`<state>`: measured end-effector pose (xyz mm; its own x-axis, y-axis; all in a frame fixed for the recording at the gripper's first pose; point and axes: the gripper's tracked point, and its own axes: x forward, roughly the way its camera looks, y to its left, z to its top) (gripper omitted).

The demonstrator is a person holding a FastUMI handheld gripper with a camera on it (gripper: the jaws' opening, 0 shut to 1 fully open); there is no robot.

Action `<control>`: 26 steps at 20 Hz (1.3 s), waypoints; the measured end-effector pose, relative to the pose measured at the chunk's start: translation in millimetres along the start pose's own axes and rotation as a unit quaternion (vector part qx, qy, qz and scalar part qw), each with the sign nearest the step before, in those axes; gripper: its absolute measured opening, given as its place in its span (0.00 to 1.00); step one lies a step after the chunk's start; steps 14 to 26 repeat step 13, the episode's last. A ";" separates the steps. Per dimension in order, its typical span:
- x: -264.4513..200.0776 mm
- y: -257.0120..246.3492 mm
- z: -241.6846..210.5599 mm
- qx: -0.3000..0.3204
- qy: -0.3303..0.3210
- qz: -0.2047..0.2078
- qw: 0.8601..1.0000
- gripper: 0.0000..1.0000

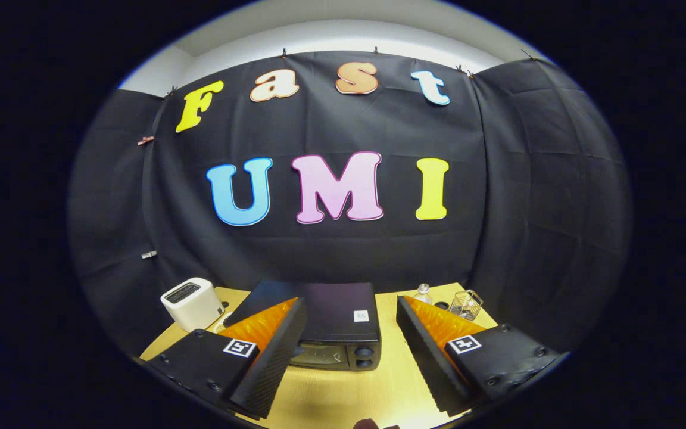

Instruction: Open the toaster oven, put the food inside, and close the toaster oven door.

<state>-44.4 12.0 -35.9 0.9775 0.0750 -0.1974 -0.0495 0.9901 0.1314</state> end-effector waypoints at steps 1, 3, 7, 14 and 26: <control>-1.8 -9.4 7.2 -0.002 -0.006 0.000 1.000 1.00; -5.4 -30.3 20.3 -0.016 -0.019 -0.001 1.000 1.00; -9.2 -52.6 37.2 -0.032 -0.037 0.009 0.999 1.00; -10.8 -75.4 57.0 -0.024 -0.056 0.019 0.998 1.00; -10.8 -75.4 57.0 -0.024 -0.056 0.019 0.998 1.00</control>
